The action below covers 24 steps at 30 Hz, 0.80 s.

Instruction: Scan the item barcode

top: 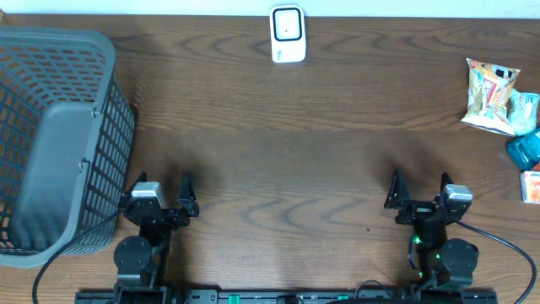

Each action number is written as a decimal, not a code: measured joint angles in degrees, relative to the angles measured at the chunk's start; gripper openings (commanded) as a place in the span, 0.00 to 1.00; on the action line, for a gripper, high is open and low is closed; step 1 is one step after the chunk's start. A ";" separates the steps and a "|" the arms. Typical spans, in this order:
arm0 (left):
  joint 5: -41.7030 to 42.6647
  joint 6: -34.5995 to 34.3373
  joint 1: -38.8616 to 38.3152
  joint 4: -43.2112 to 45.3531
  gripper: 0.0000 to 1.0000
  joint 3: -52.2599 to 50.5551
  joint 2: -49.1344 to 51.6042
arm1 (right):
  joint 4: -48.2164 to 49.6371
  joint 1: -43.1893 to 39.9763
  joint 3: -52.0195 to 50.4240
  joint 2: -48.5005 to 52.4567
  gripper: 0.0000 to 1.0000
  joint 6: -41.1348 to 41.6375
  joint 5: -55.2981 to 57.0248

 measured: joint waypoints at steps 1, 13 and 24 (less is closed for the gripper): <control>0.11 0.57 0.00 0.00 0.91 0.00 0.00 | 0.00 0.00 0.00 0.02 0.99 0.00 0.00; 0.20 2.29 0.00 0.02 0.91 0.00 0.00 | 0.00 0.00 0.00 0.00 0.99 0.00 0.00; 0.20 2.29 0.00 0.02 0.91 0.00 0.00 | 0.02 0.00 0.00 0.00 0.99 -0.02 0.00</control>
